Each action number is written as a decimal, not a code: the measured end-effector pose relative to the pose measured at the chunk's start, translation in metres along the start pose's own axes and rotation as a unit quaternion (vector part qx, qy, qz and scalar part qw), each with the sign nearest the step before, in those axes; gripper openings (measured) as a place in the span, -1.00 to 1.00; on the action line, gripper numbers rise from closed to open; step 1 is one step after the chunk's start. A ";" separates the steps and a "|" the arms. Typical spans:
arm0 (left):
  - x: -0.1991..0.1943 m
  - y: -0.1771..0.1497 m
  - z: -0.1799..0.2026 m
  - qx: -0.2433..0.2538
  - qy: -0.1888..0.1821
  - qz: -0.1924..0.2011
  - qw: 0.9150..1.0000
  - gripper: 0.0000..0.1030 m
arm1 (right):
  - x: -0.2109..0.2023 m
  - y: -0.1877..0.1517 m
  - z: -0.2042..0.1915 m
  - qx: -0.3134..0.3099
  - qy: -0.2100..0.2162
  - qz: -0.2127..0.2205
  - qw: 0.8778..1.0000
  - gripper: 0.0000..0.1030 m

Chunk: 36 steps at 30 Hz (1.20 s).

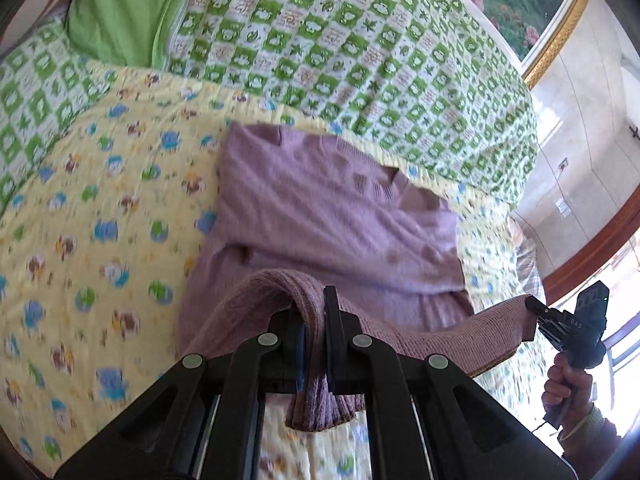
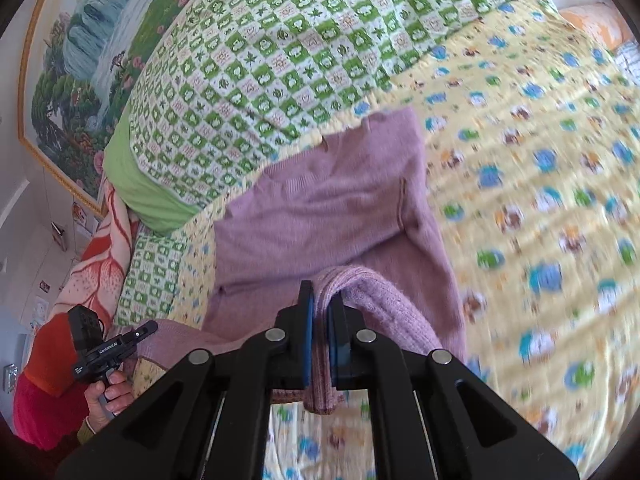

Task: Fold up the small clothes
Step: 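Lift the hem with both grippers and fold it toward the collar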

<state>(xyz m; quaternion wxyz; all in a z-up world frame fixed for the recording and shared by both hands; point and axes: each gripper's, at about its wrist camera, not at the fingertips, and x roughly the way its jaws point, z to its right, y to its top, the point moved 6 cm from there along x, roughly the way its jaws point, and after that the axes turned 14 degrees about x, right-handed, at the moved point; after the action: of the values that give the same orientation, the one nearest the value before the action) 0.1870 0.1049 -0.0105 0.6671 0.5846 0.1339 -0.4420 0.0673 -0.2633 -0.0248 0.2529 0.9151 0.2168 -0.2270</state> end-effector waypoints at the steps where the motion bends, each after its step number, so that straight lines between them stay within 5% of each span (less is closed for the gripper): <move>1: 0.007 0.011 -0.003 0.000 0.004 0.002 1.000 -0.90 | 0.007 0.009 -0.002 -0.005 -0.002 0.001 1.000 -0.86; 22: 0.141 0.157 -0.051 -0.036 0.041 0.015 0.998 -0.90 | 0.132 0.151 -0.001 -0.007 -0.032 0.011 0.999 -0.86; 36: 0.229 0.161 -0.094 -0.066 0.059 -0.036 0.995 -0.86 | 0.199 0.183 0.043 0.031 -0.069 -0.018 0.997 -0.85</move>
<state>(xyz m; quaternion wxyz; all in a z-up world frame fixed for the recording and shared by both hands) 0.4700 0.0779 -0.0897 0.6791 0.5591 0.2228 -0.4203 0.3078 -0.3740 -0.0954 0.2350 0.9006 0.2080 -0.3008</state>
